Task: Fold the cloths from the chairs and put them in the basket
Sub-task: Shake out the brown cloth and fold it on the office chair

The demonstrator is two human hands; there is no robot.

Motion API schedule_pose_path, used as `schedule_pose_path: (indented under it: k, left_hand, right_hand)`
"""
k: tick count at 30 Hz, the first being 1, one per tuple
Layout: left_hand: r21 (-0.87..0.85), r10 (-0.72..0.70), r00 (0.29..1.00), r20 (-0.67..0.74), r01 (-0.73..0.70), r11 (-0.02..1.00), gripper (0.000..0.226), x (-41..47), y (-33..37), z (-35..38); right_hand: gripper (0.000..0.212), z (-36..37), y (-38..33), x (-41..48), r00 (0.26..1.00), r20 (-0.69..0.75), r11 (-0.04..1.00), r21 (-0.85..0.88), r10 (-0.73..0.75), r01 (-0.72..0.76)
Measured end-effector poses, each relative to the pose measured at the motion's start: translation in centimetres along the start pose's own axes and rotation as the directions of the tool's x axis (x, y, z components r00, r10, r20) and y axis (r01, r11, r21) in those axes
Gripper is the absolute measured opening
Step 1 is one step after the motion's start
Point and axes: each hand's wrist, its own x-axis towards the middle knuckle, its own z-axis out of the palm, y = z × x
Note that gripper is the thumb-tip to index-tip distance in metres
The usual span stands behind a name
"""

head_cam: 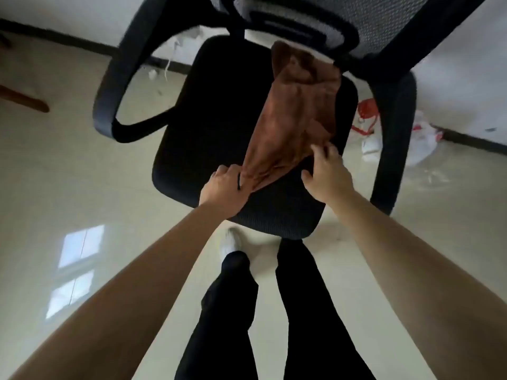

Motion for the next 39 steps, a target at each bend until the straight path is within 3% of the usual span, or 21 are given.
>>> schedule_pose_path:
  k: [2,4,10,13,15,17,20,24,27,31,35,37,39]
  left_hand:
    - [0.015,-0.060,0.998,-0.007,0.060,0.998,0.053,1.5,-0.5,2.6]
    - [0.032,-0.110,0.992,-0.069,0.113,0.993,0.057,2.1,-0.9,5.1]
    - [-0.145,-0.222,0.957,-0.184,0.197,0.970,0.024,4.4,-0.7,4.9]
    - [-0.128,-0.273,0.927,-0.258,0.247,0.961,0.021,4.8,-1.9,2.2]
    - [-0.167,-0.370,0.861,-0.350,0.331,0.929,0.025,5.1,-3.6,-0.3]
    - [-0.273,-0.451,0.791,-0.414,0.365,0.890,0.028,5.6,-5.4,-2.7]
    - [-0.310,-0.446,0.789,-0.423,0.336,0.889,0.030,6.3,-6.7,-4.3]
    - [-0.300,-0.447,0.812,-0.375,0.350,0.887,0.028,6.4,-6.9,-3.2]
    - [-0.316,-0.487,0.787,-0.379,0.385,0.867,0.027,5.7,-7.9,-1.8]
    - [-0.342,-0.609,0.708,-0.358,0.507,0.791,0.028,4.0,-10.5,-1.0]
    - [-0.503,-0.780,0.579,-0.238,0.613,0.609,0.028,2.5,-12.6,-0.3]
    - [-0.539,-0.766,0.611,-0.202,0.584,0.608,0.030,2.0,-12.2,0.3]
    - [-0.456,-0.666,0.676,-0.315,0.507,0.731,0.040,1.5,-10.9,1.3]
  right_hand:
    - [0.078,2.2,0.6,1.9,0.984,-0.175,0.996,0.079,0.044,-0.031]
    - [0.078,4.1,1.3,2.9,0.944,-0.328,0.993,0.115,0.044,-0.007]
    - [0.071,4.1,0.6,5.6,0.916,-0.402,0.983,0.170,0.011,0.063]
    - [0.057,3.0,-0.7,6.2,0.958,-0.274,0.955,0.255,-0.078,0.150]
    - [0.058,2.2,-1.7,6.3,0.985,-0.110,0.907,0.388,-0.131,0.164]
    - [0.052,1.7,-2.6,6.0,0.980,-0.025,0.896,0.402,-0.197,0.190]
    - [0.039,1.6,-3.8,5.5,0.970,-0.072,0.890,0.386,-0.234,0.243]
    - [0.029,2.0,-3.7,5.2,0.992,-0.084,0.827,0.547,-0.098,0.128]
    - [0.019,3.0,-2.7,4.5,0.988,-0.068,0.879,0.450,-0.141,0.156]
    - [0.016,5.1,-3.8,2.1,0.882,0.158,0.892,0.172,-0.445,0.419]
    - [0.020,6.4,-6.8,0.9,0.751,0.360,0.831,0.175,-0.553,0.528]
    - [0.030,6.3,-7.2,1.3,0.736,0.434,0.855,0.258,-0.519,0.451]
    - [0.034,5.7,-6.8,2.2,0.848,0.287,0.865,0.384,-0.445,0.324]
